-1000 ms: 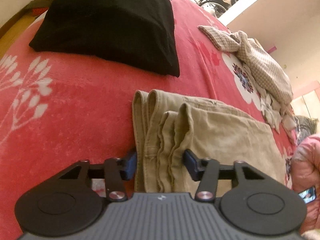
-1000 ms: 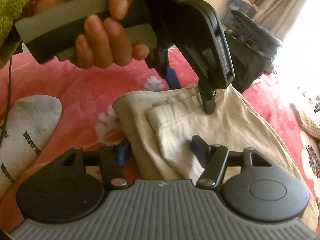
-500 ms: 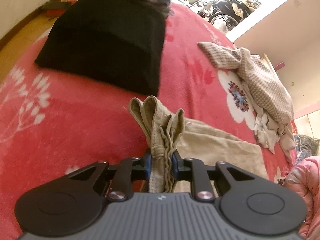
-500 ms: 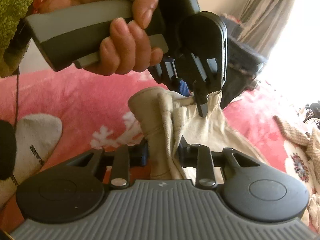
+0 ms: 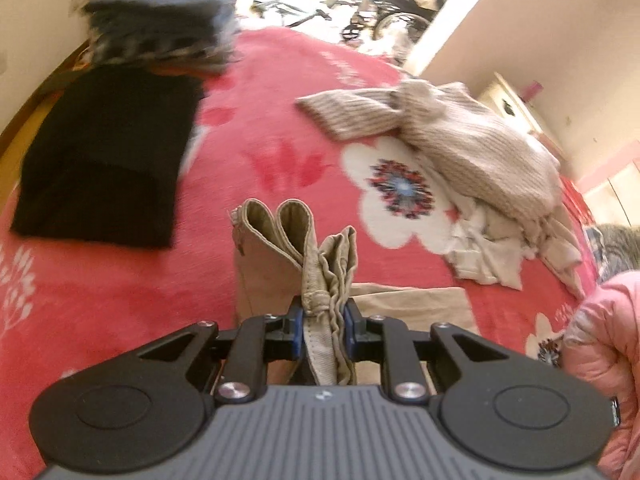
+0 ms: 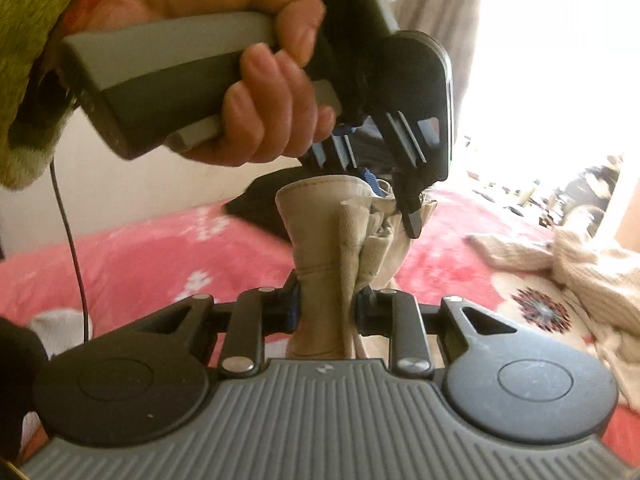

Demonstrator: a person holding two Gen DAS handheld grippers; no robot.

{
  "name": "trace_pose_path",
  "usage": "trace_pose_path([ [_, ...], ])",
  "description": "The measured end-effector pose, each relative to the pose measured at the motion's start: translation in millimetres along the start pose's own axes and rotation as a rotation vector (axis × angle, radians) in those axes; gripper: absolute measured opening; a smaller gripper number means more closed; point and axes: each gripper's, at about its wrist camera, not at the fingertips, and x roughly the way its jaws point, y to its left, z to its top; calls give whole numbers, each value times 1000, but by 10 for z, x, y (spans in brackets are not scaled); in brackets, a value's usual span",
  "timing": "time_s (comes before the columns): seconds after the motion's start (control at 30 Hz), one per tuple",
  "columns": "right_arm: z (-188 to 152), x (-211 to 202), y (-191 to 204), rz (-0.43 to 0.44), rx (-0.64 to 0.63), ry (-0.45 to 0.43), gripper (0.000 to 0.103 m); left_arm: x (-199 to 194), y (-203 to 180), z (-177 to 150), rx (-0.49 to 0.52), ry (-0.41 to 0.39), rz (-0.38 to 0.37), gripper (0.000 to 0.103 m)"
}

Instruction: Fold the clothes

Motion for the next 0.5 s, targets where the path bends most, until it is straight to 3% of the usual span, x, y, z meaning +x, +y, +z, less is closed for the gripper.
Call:
trace_pose_path([
  [0.3, -330, -400, -638, -132, 210, -48, 23, 468, -1165, -69, 176, 46, -40, 19],
  [0.5, -630, -529, -1026, -225, 355, -44, 23, 902, -1745, -256, 267, 98, -66, 19],
])
